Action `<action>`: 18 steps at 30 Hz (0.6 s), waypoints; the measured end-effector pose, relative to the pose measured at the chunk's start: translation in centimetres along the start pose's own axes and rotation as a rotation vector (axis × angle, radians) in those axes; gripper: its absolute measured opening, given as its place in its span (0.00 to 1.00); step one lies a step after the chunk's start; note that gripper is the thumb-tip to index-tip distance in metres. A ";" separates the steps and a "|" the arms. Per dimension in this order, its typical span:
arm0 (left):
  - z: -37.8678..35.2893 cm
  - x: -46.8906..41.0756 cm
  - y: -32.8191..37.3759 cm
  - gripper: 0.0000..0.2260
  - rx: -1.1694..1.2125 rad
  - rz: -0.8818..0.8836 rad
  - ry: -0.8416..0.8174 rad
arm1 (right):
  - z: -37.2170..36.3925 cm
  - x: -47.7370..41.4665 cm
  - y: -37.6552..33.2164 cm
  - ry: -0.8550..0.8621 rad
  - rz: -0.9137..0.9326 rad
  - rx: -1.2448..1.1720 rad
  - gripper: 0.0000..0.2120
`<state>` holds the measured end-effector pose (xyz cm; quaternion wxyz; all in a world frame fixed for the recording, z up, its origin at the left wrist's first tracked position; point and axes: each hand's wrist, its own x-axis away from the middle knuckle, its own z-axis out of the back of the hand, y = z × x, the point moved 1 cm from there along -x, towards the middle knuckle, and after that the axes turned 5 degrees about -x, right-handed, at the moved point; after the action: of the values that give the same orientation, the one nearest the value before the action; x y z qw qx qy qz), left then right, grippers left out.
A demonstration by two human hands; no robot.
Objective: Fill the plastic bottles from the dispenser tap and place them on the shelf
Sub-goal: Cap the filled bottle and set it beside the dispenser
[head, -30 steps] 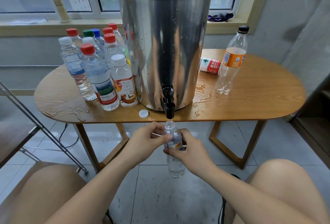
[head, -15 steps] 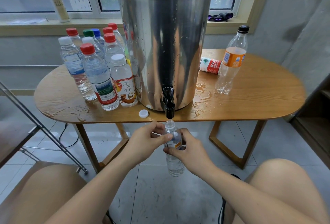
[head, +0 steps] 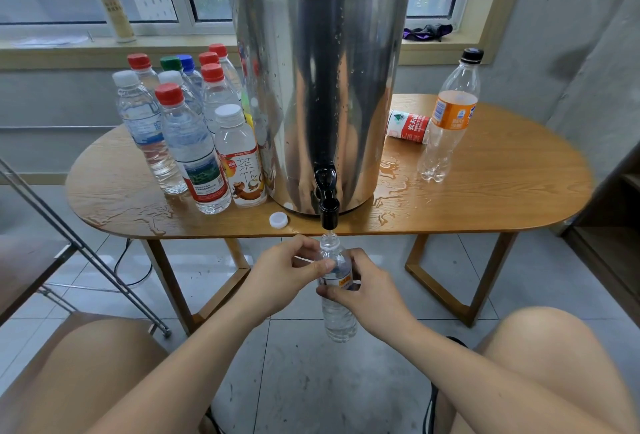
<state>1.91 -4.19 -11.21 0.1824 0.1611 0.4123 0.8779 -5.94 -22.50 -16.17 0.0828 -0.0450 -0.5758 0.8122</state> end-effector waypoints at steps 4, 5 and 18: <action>0.0 0.1 -0.1 0.17 0.011 -0.003 0.006 | 0.0 0.0 0.1 0.007 -0.002 0.000 0.26; 0.0 0.1 -0.1 0.17 0.015 -0.005 0.007 | 0.0 0.0 0.2 0.009 -0.001 0.001 0.26; -0.1 0.0 -0.2 0.15 0.005 -0.007 0.002 | 0.0 0.0 0.3 0.010 -0.002 0.007 0.25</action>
<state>1.90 -4.12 -11.37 0.1845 0.1594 0.4152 0.8764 -5.94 -22.56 -16.43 0.0867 -0.0481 -0.5726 0.8138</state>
